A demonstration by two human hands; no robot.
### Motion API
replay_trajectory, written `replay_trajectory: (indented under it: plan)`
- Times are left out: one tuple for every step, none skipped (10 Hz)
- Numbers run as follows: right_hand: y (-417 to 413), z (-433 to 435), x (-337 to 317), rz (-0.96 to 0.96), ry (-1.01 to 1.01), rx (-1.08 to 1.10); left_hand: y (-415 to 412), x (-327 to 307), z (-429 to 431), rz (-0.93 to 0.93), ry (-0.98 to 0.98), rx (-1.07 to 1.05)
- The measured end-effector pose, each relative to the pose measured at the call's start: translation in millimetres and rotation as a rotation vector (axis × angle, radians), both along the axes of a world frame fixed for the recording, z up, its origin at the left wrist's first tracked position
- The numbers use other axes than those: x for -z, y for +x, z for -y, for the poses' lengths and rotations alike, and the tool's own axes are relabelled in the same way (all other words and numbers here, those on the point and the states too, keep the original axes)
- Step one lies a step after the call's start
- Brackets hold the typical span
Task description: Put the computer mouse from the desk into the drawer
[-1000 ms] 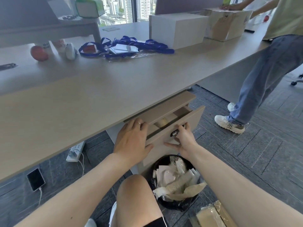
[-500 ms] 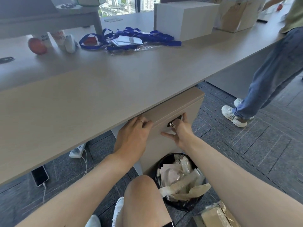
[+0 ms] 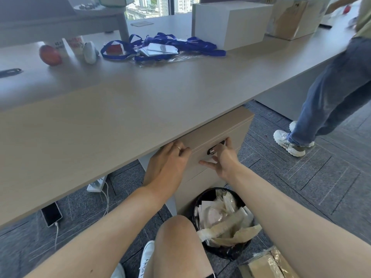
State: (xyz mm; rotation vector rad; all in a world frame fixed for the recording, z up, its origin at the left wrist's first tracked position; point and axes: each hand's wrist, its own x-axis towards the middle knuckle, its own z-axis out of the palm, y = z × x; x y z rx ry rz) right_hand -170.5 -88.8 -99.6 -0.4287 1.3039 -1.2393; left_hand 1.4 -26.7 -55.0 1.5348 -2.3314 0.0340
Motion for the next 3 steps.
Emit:
replay_trajectory:
  plan:
    - [0,-4,-3,-0.015,0.000,0.003,-1,1,0,0.042,-0.017,-0.008]
    - [-5,-12,-12,-0.045,0.008,-0.087,-1,0,2,0.039,-0.039,0.005]
    - [-22,-21,-29,-0.182,0.080,-0.143,0,2,-1,0.104,-0.028,-0.018]
